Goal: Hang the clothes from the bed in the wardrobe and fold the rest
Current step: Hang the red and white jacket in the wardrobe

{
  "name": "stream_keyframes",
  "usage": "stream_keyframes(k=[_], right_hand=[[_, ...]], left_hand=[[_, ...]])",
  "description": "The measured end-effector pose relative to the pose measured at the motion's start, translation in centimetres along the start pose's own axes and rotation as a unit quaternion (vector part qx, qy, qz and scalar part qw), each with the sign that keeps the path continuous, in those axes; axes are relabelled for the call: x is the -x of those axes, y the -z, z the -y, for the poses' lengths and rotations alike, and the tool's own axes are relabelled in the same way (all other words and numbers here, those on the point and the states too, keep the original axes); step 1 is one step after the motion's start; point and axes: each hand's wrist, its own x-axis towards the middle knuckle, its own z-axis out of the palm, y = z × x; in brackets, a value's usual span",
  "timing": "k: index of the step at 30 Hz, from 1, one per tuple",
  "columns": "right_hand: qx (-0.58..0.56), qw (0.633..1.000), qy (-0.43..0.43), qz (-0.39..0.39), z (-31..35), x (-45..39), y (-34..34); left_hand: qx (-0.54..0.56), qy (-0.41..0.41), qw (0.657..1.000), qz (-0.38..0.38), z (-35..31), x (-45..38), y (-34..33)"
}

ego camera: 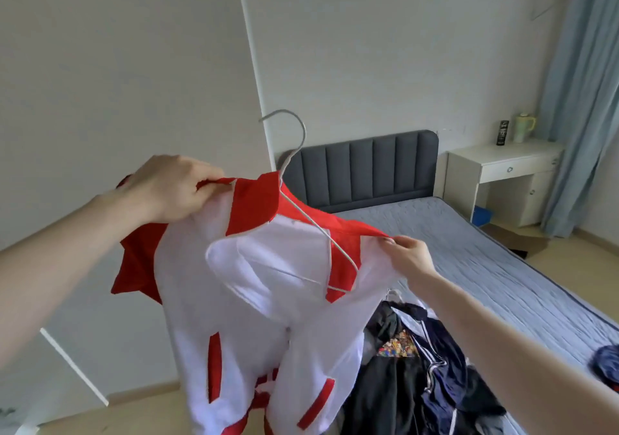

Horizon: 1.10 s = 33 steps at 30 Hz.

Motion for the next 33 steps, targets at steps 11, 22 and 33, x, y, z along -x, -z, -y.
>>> stream_keyframes(k=[11,22,33], right_hand=[[0.052,0.93,0.296,0.209,13.7,8.0,-2.0],[0.283,0.864,0.417,0.006,15.3,3.3,1.9],[0.21,0.901,0.342,0.166,15.2,4.1,-2.6]], left_hand=[[0.02,0.208,0.976,-0.069,0.4,-0.1,-2.8],[0.134,0.144,0.964,-0.178,-3.0,-1.6,-0.5],[0.117,0.078,0.98,-0.139,-7.6,-3.9,-1.9]])
